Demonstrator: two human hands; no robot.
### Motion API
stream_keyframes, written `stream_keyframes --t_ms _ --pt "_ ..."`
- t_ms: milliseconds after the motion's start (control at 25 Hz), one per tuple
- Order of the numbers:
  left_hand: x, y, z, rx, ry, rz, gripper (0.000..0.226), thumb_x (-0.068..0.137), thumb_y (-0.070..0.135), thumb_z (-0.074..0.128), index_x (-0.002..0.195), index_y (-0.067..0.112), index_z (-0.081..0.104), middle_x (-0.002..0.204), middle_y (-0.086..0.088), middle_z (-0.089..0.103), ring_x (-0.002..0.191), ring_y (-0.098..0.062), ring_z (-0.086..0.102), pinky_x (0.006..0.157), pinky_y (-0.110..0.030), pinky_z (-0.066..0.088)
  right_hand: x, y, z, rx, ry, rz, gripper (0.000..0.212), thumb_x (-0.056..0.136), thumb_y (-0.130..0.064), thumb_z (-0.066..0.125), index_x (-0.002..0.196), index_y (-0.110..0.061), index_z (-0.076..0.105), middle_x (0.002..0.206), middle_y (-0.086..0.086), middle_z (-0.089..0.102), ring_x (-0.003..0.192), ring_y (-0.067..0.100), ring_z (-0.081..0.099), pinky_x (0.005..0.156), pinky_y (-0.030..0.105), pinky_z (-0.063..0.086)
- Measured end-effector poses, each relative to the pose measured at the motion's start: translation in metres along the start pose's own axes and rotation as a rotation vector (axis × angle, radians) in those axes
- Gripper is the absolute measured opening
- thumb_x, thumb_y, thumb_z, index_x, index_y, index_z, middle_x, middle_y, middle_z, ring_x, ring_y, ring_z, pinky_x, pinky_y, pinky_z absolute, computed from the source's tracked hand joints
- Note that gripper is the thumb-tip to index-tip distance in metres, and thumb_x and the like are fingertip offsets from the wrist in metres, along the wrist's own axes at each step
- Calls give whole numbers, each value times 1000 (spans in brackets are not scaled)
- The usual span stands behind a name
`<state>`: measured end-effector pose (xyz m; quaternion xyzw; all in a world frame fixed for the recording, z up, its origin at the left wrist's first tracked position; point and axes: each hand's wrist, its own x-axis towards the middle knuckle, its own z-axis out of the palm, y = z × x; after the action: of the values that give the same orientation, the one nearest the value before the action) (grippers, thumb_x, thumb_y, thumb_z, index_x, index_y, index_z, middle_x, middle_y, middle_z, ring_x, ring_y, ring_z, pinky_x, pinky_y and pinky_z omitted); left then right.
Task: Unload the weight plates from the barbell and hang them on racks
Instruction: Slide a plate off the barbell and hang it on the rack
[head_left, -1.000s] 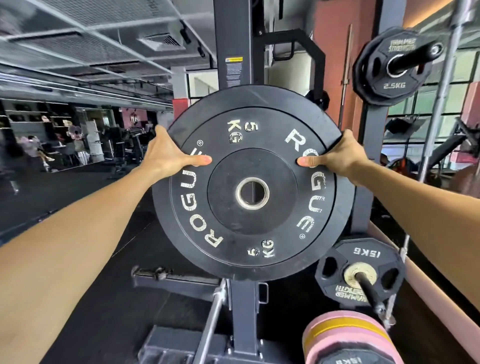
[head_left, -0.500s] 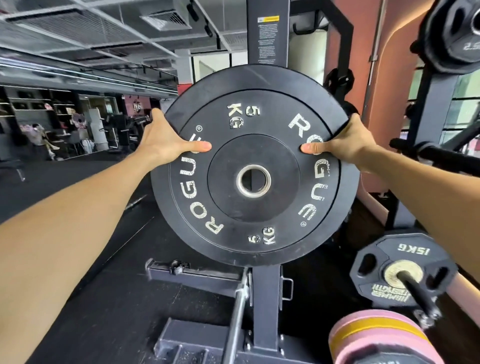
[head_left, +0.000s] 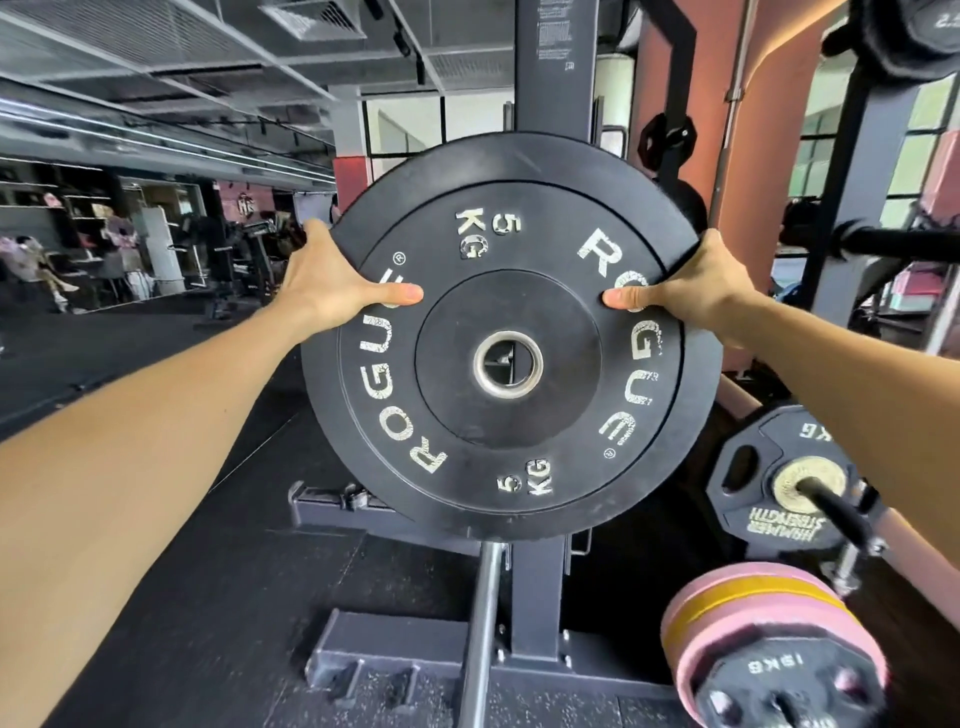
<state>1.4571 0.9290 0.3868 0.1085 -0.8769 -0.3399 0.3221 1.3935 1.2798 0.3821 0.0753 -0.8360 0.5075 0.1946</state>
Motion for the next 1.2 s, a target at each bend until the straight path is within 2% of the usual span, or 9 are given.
stream_keyframes --t_ms 120,240,320,440,520,600,720,960,1200 --pt "-36 -40 8 -9 3 12 111 46 61 91 128 11 36 131 -6 52 118 -25 50 87 -36 43 -41 24 23 -4 14 4 105 39 -45 97 125 -19 42 120 -3 57 109 19 55 94 37 48" --pt "-75 -86 20 -28 8 32 116 38 67 90 127 14 36 132 -4 52 123 -26 49 99 -44 46 -83 61 51 -20 37 -11 109 32 -49 97 124 -21 44 119 -3 59 110 19 57 96 40 50" --pt "-100 -117 32 -39 12 49 116 35 69 90 125 16 37 132 -3 52 124 -26 49 101 -46 46 -108 85 68 -23 45 -13 111 29 -51 96 122 -22 44 117 -4 59 109 20 58 96 42 50" --pt "-137 -159 55 -64 23 67 111 37 66 91 121 17 38 130 -1 54 123 -24 50 99 -42 46 -144 125 90 -39 47 -23 109 29 -52 96 120 -23 44 116 -5 57 108 20 57 96 42 50" --pt "-162 -188 72 -73 23 72 114 37 67 90 125 16 38 132 0 53 124 -23 48 99 -40 45 -169 150 105 -54 51 -33 111 33 -52 95 126 -22 43 117 -5 55 108 19 55 93 38 48" --pt "-186 -219 85 -74 25 76 119 34 71 89 127 15 39 132 0 53 124 -22 49 100 -40 45 -195 174 119 -62 44 -39 111 37 -50 95 129 -21 41 117 -6 52 107 19 52 91 36 46" --pt "-217 -250 102 -69 13 71 123 32 73 88 127 15 38 132 -1 54 123 -24 50 100 -43 46 -232 207 135 -41 47 -20 106 35 -49 95 123 -24 42 117 -6 54 106 18 54 93 37 47" --pt "-278 -300 123 -46 -45 40 111 42 63 91 125 14 37 132 -3 54 120 -25 52 86 -35 44 -295 262 165 -50 21 33 100 44 -44 95 125 -21 42 114 -5 52 102 17 50 85 31 42" --pt "-309 -352 155 -53 -108 -20 104 41 62 93 116 17 37 125 -1 54 115 -25 53 86 -39 47 -317 310 196 -82 -19 87 102 38 -46 96 120 -21 42 116 -3 54 106 20 53 88 34 46"
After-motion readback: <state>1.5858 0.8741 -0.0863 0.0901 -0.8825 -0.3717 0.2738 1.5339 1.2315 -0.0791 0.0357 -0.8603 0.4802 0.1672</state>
